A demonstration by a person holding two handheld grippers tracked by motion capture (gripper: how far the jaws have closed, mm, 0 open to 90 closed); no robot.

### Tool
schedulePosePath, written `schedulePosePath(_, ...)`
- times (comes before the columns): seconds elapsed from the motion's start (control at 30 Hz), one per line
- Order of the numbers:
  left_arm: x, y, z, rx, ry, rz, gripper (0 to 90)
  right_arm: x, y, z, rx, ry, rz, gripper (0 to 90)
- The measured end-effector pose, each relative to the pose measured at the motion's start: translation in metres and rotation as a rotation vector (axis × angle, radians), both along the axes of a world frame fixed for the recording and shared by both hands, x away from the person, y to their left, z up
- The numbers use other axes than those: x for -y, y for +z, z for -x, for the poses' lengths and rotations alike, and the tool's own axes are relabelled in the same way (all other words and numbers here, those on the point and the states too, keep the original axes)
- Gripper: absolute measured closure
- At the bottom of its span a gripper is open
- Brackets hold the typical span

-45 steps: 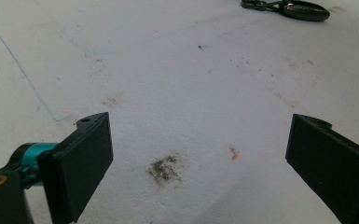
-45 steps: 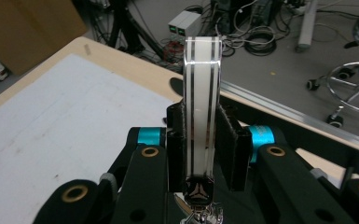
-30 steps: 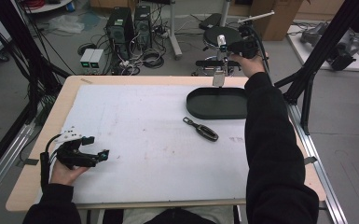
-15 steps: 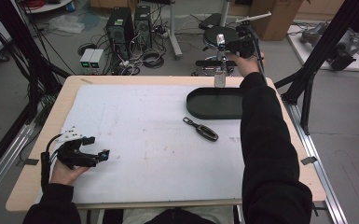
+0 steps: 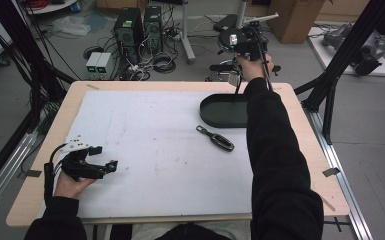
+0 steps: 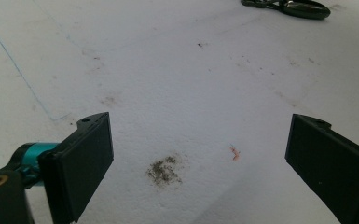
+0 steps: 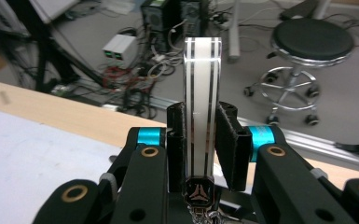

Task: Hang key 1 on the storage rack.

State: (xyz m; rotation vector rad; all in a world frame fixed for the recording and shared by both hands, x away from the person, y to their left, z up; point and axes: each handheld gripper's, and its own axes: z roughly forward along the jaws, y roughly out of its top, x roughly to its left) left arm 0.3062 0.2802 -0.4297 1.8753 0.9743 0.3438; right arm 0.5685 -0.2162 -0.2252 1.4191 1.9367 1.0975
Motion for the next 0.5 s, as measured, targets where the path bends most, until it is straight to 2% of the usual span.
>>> schedulePosePath(0.1,0.000,0.000,0.000,0.000,-0.001,0.002,8.0,-0.003,-0.002,-0.002,0.011,0.000,-0.014,75.3)
schedulePosePath(0.23,0.001,0.000,0.000,-0.002,-0.009,0.000,8.1,-0.002,-0.005,-0.007,0.016,0.064,-0.010,75.2)
schedulePosePath(0.33,0.001,-0.001,0.000,-0.004,-0.008,-0.002,8.1,0.000,-0.006,-0.009,0.032,0.086,-0.015,75.1)
schedulePosePath(0.47,0.001,0.000,0.000,-0.002,-0.006,-0.003,8.1,0.004,-0.011,-0.013,0.018,0.105,-0.037,74.2)
schedulePosePath(0.5,0.001,0.000,0.000,-0.001,-0.005,-0.003,8.1,0.006,-0.014,-0.014,0.013,0.114,-0.075,63.3)
